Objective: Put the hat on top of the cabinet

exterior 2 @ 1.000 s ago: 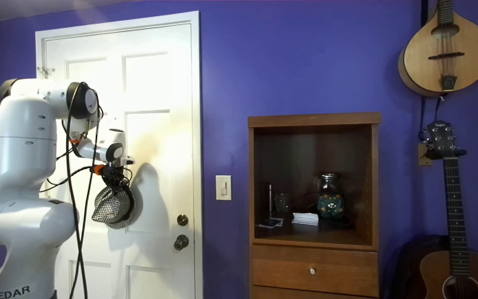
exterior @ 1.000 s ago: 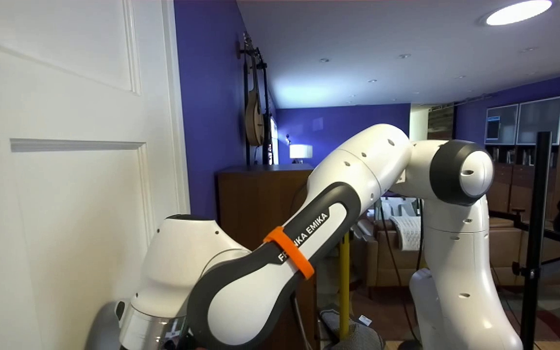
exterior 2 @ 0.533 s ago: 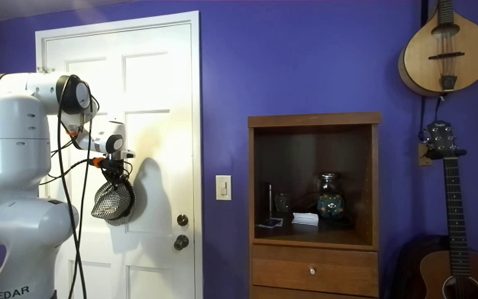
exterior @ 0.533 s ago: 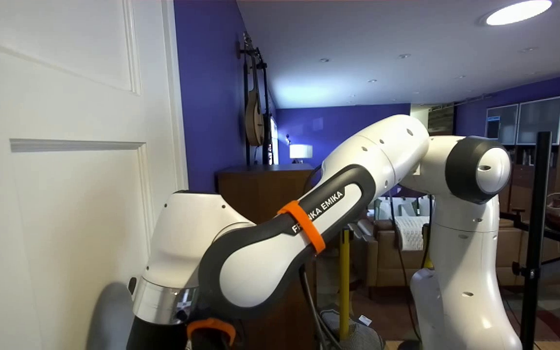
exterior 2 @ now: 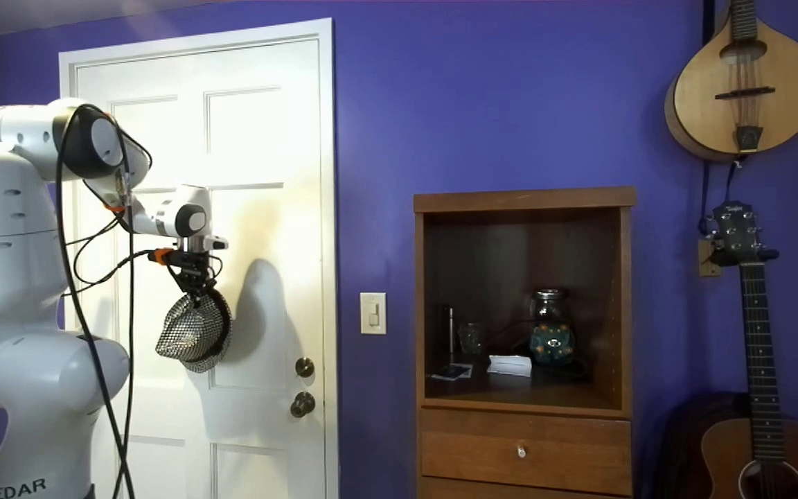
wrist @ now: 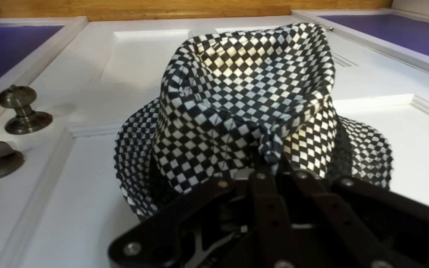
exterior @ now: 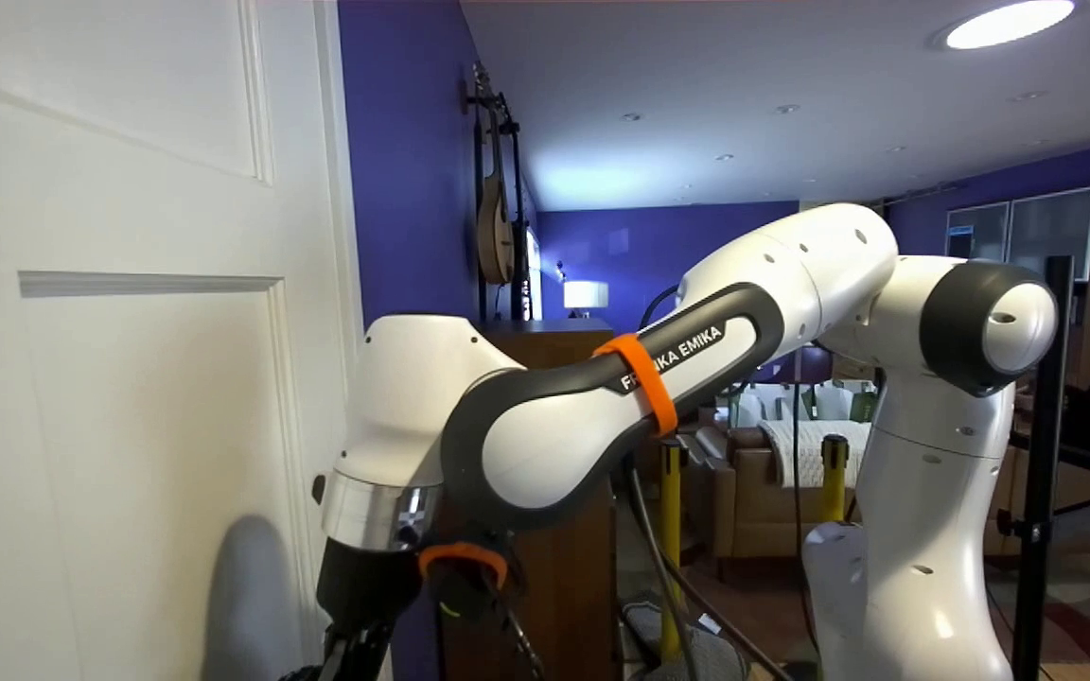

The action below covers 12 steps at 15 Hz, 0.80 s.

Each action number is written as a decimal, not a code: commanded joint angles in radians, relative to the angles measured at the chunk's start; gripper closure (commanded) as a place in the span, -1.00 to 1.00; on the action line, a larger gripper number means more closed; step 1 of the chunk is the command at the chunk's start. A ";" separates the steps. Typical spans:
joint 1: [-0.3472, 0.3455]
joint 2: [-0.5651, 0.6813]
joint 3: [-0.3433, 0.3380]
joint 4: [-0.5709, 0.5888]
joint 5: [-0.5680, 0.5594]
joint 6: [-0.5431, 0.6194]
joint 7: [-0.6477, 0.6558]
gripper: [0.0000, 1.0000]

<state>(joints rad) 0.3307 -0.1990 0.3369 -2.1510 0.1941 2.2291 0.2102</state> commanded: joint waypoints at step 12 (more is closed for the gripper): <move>-0.036 -0.115 -0.003 -0.073 -0.011 -0.079 0.066 0.87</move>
<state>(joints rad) 0.2969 -0.3147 0.3320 -2.2269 0.1827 2.1528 0.2758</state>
